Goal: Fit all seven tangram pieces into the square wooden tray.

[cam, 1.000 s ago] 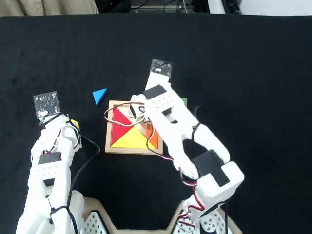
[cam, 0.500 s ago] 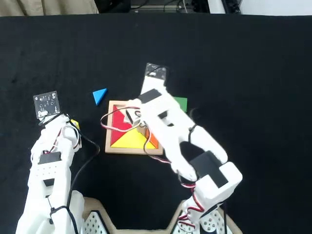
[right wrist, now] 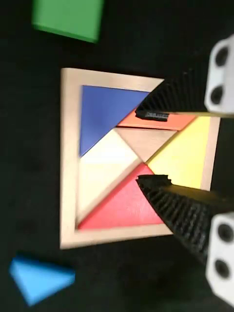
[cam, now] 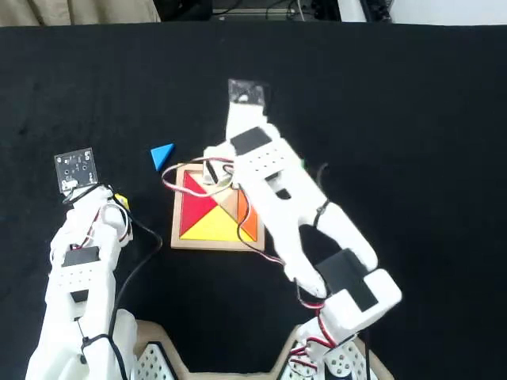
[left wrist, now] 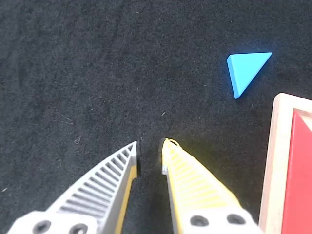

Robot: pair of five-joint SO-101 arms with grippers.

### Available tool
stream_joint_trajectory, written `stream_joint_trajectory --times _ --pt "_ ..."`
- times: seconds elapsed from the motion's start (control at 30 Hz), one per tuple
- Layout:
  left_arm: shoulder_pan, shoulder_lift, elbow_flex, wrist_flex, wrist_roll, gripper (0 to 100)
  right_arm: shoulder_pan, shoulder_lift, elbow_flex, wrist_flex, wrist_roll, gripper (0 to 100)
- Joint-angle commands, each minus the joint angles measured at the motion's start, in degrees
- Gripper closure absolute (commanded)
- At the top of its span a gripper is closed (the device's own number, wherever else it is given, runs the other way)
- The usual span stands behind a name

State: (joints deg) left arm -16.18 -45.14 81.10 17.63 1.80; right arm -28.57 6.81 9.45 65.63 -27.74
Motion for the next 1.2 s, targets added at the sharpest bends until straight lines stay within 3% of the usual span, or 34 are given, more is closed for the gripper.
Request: stream_joint_trajectory --times 0.0,0.07,0.3,0.83,1.03,1.17 --pt "0.57 -1.14 -0.48 -1.14 0.18 90 1.58 -2.95 -3.38 -0.44 17.93 82.5" --pt "0.57 -1.14 -0.48 -1.14 0.18 90 0.70 -1.19 -3.03 -0.97 25.14 82.6" --pt "0.57 -1.14 -0.48 -1.14 0.18 90 0.62 7.96 -5.93 -0.97 25.49 98.9" --pt "0.57 -1.14 -0.48 -1.14 0.18 90 0.79 20.88 -12.88 1.32 28.40 98.8" --pt "0.57 -1.14 -0.48 -1.14 0.18 90 1.05 15.78 -17.27 6.86 28.40 98.8" --pt "0.57 -1.14 -0.48 -1.14 0.18 90 5.10 8.04 -20.53 9.76 28.48 98.7"
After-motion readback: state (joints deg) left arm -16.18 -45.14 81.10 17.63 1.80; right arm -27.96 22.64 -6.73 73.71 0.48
